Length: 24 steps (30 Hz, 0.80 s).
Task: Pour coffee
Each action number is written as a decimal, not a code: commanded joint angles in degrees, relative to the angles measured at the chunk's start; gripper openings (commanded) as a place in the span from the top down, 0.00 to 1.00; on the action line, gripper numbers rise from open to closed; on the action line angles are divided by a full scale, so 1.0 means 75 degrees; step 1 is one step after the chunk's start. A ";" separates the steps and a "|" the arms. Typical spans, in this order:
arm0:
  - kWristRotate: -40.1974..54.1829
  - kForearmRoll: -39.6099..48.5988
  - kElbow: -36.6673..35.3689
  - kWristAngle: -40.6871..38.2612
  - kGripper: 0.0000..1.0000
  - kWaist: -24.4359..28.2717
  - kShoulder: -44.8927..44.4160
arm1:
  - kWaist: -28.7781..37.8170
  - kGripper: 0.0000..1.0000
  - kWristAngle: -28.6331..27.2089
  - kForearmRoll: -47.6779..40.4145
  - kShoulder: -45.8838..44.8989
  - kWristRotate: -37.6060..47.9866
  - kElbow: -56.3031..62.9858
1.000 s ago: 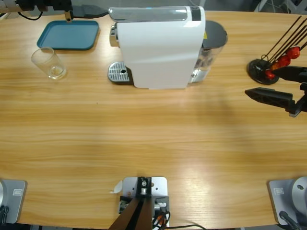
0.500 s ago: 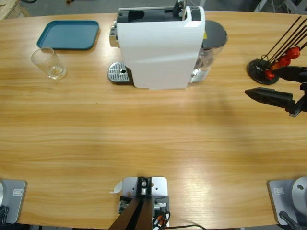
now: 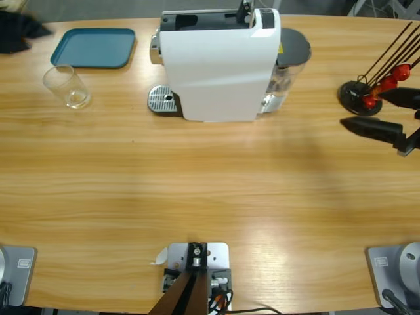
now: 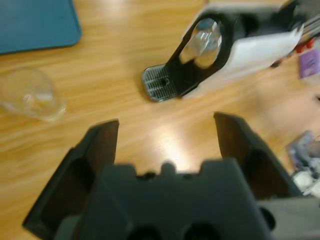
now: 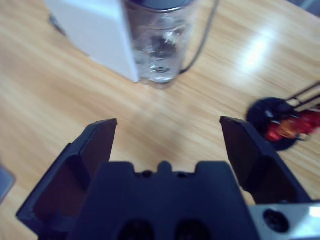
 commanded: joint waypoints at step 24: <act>0.0702 -0.0525 0.1809 0.0878 0.18 -0.0128 -0.0902 | -0.3565 0.16 -0.0245 -0.0470 0.1327 0.0973 -0.0356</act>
